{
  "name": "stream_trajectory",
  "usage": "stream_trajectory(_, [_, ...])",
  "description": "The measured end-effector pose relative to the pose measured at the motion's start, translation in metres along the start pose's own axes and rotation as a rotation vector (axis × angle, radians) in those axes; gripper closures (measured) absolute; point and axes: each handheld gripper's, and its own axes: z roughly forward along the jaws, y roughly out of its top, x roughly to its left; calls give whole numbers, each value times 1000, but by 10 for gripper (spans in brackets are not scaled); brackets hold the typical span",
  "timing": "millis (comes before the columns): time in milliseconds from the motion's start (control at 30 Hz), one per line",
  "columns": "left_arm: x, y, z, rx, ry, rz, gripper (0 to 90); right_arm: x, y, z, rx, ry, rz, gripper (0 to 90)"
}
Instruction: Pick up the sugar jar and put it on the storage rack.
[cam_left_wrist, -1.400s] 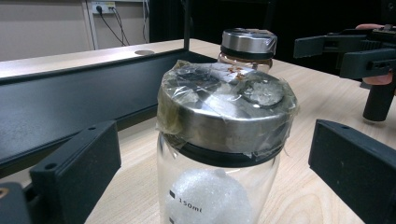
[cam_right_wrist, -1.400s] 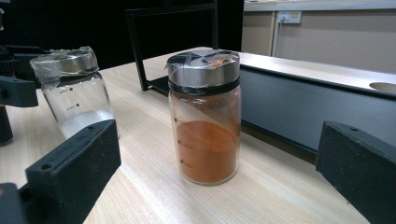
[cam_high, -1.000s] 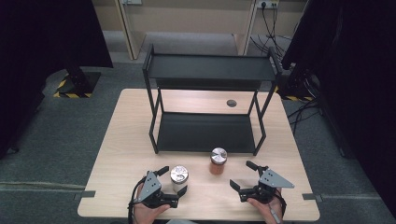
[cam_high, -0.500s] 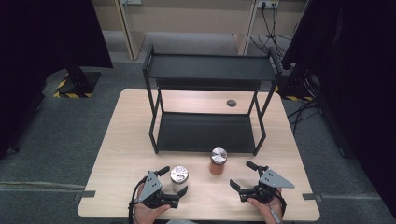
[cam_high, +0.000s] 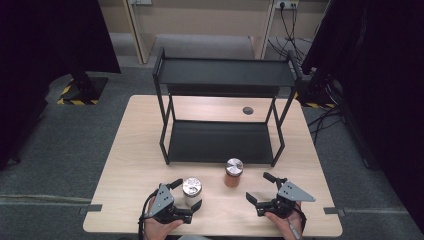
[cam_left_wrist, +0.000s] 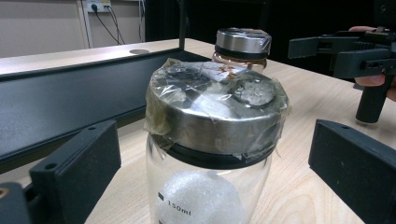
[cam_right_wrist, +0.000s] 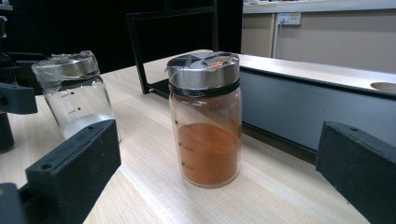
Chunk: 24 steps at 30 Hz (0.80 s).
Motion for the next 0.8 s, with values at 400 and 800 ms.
stream_trajectory(400, [-2, 2, 5, 17, 1, 10, 21, -1, -1, 0, -5, 4, 0, 4])
stream_trajectory(800, [-1, 5, 9, 46, -1, 21, 112, -1, -1, -1, -10, 7, 2, 4])
